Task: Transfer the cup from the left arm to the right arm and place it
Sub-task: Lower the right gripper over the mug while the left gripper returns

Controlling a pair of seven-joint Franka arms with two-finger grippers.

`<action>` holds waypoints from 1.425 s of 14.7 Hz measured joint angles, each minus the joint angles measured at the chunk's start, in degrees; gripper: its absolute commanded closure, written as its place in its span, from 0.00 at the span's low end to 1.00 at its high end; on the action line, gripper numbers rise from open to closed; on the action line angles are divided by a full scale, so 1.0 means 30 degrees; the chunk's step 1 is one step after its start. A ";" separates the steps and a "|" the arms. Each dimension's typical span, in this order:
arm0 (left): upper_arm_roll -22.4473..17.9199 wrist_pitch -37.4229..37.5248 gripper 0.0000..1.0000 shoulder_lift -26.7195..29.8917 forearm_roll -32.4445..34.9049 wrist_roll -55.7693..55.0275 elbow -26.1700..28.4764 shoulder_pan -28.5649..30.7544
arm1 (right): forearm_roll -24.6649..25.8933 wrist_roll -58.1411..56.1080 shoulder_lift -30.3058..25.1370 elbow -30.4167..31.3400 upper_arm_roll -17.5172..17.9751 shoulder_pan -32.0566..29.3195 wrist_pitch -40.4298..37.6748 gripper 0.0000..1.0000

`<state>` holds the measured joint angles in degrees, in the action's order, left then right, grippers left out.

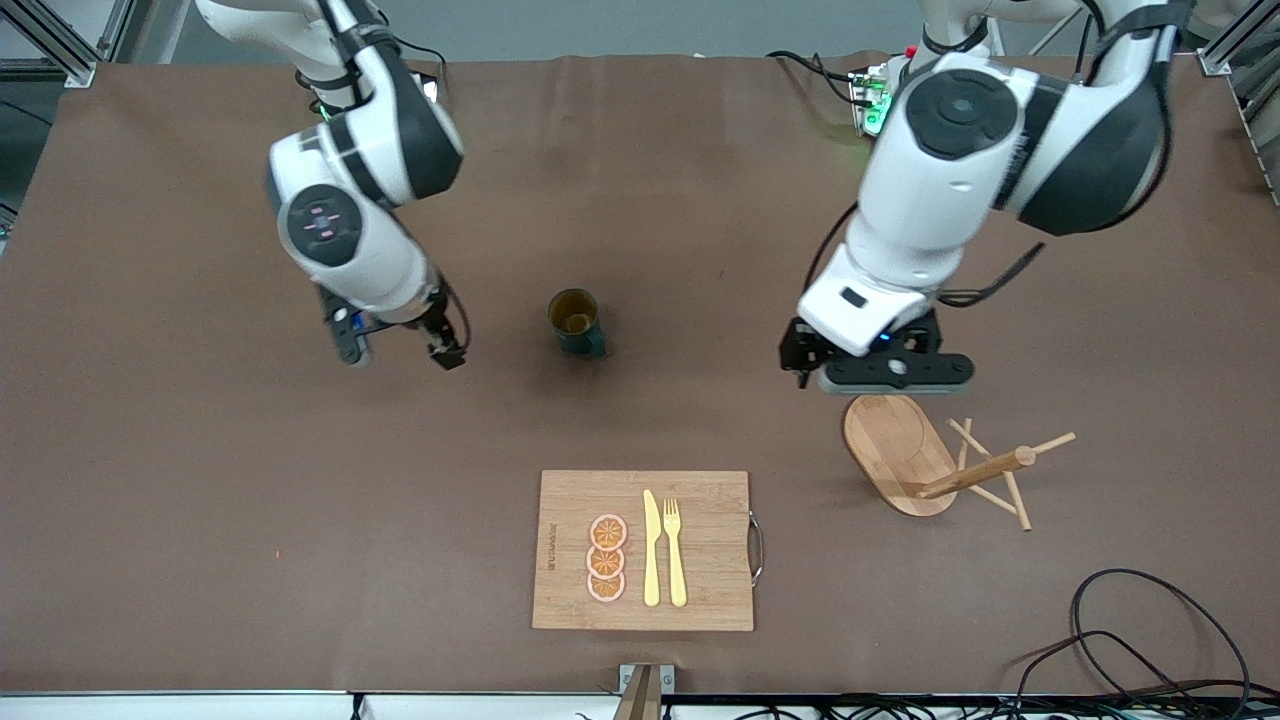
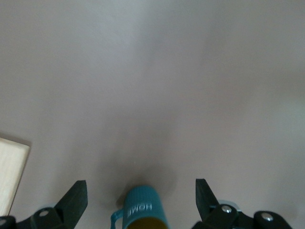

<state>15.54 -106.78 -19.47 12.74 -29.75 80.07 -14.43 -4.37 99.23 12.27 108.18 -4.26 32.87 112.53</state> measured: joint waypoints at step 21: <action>-0.6130 0.6933 0.00 0.5265 -0.5090 0.9142 0.0709 0.2771 | 0.0003 1.5893 0.3275 0.3103 -0.0007 0.5797 0.8162 0.23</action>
<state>-2.85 -85.98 -3.68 -2.53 -2.33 82.20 -6.12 -4.37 146.91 22.09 117.49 -4.28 50.26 137.02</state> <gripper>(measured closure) 0.000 0.048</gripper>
